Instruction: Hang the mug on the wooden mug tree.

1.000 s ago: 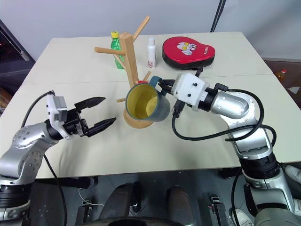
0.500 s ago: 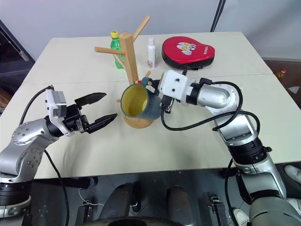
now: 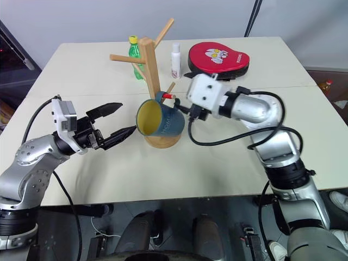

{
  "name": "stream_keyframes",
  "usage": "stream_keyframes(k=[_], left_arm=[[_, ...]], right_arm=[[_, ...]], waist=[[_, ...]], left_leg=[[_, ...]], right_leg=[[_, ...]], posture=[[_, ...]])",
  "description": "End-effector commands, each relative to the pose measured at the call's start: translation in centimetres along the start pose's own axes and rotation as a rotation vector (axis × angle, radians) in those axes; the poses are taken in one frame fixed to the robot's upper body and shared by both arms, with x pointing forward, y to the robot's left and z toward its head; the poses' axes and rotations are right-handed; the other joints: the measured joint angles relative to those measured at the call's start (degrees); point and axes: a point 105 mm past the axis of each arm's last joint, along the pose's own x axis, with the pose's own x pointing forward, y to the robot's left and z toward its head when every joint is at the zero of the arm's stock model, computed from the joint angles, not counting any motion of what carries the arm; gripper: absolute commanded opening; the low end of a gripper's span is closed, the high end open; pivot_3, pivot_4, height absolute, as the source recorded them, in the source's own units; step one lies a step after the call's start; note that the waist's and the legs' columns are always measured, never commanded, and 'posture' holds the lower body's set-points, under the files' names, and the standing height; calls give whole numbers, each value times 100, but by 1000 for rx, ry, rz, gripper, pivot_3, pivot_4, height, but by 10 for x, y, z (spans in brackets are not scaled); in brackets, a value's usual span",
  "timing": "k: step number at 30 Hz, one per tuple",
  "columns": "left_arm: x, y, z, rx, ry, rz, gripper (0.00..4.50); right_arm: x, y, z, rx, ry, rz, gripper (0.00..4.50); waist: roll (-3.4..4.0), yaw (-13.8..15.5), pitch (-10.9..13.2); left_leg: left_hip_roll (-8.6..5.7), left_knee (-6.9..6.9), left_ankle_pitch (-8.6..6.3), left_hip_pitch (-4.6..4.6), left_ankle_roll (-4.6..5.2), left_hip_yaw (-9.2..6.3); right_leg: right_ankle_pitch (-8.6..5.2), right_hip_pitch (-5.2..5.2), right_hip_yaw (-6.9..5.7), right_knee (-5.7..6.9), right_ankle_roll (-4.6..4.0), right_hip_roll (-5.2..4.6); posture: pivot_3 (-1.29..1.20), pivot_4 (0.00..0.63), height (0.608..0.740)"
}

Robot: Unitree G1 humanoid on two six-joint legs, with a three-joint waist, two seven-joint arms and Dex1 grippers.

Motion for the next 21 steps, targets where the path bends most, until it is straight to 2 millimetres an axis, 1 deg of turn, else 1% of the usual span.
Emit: stream_keyframes(k=[1, 4, 6, 7, 9, 10, 12, 15, 18, 21], left_arm=[[-10, 23, -2, -11, -12, 159, 4500], [-24, 45, -19, -26, 15, 321, 4500], [-35, 59, -35, -25, 44, 446, 4500], [-38, 63, -39, -27, 53, 480, 4500], [-52, 72, -57, -49, 81, 590, 4500], [-57, 75, -65, -61, 93, 631, 4500], [-64, 75, -75, -67, 115, 671, 4500], [-70, 73, -84, -59, 136, 703, 4500], [-74, 72, -86, -55, 147, 717, 4500], [-76, 71, -86, -67, 136, 723, 4500]], right_arm=[[-32, -16, -7, 129, -22, -135, 3980], [-57, -10, -37, 317, -7, -240, 3980], [-67, 2, -57, 424, 7, -298, 3980], [-70, 6, -63, 452, 11, -313, 3980], [-77, 19, -86, 522, 37, -373, 3980], [-80, 24, -97, 547, 54, -402, 3980], [-83, 34, -112, 575, 79, -436, 3980], [-86, 41, -126, 611, 87, -465, 3980], [-85, 45, -134, 613, 91, -468, 3980], [-85, 43, -137, 611, 82, -472, 3980]], waist=[[-1, -9, 0], [-4, -13, -2], [-4, -39, -2], [-4, -43, -2], [-3, -49, -2], [-4, -49, -3], [-4, -42, -3], [-4, -30, -3], [-4, -25, -3], [-4, -29, -3]], left_leg=[[0, 0, 0, 0, 0, 1], [0, -3, 0, 5, 0, 0], [1, -4, 0, 5, 0, 3], [2, -5, 0, 6, 0, 3], [3, -4, 0, 8, 1, 4], [3, -4, 0, 10, 0, 4], [3, -3, 0, 12, 0, 5], [2, -3, 0, 10, 0, 7], [2, -2, 0, 10, 0, 6], [2, -2, 0, 10, 0, 6]], right_leg=[[0, 0, 0, 0, 0, 0], [0, 4, 0, 1, 0, 2], [1, -1, 2, 6, 2, 3], [1, -2, 2, 8, 2, 5], [1, -4, 3, 16, 3, 8], [2, -3, 3, 17, 3, 8], [1, -2, 1, 17, 3, 9], [2, -3, 0, 17, 5, 8], [2, -2, 0, 16, 5, 7], [2, -2, 1, 15, 5, 6]], posture=[[0, 150, 740], [0, 150, 740], [0, 150, 740], [0, 150, 740], [0, 150, 740], [0, 150, 740], [0, 150, 740], [0, 150, 740], [0, 150, 740], [0, 150, 740]])
